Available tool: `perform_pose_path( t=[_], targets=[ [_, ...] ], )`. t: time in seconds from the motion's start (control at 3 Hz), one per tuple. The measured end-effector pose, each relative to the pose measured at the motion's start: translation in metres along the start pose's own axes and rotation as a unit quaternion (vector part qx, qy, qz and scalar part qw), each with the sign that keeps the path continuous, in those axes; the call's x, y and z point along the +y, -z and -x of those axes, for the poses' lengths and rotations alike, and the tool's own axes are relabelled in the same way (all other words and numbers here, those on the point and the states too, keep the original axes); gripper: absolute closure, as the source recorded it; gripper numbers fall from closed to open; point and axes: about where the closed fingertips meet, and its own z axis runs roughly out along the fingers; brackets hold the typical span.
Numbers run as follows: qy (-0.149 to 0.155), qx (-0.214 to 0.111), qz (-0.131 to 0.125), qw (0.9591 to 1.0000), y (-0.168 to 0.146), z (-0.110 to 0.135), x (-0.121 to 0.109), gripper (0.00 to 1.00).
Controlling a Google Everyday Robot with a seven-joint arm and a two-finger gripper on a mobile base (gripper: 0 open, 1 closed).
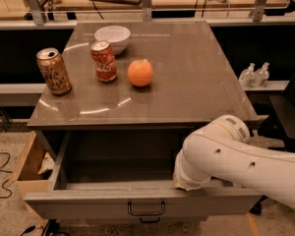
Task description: Open top drawer
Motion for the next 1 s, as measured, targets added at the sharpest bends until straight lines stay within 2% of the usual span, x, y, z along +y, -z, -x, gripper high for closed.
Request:
perform_pose_path(
  t=[0.67, 1.0],
  targets=[
    [-0.012, 0.007, 0.023, 0.9996, -0.009, -0.023, 0.027, 1.0],
    [-0.013, 0.0, 0.009, 0.9999, -0.006, -0.026, 0.026, 1.0]
  ],
)
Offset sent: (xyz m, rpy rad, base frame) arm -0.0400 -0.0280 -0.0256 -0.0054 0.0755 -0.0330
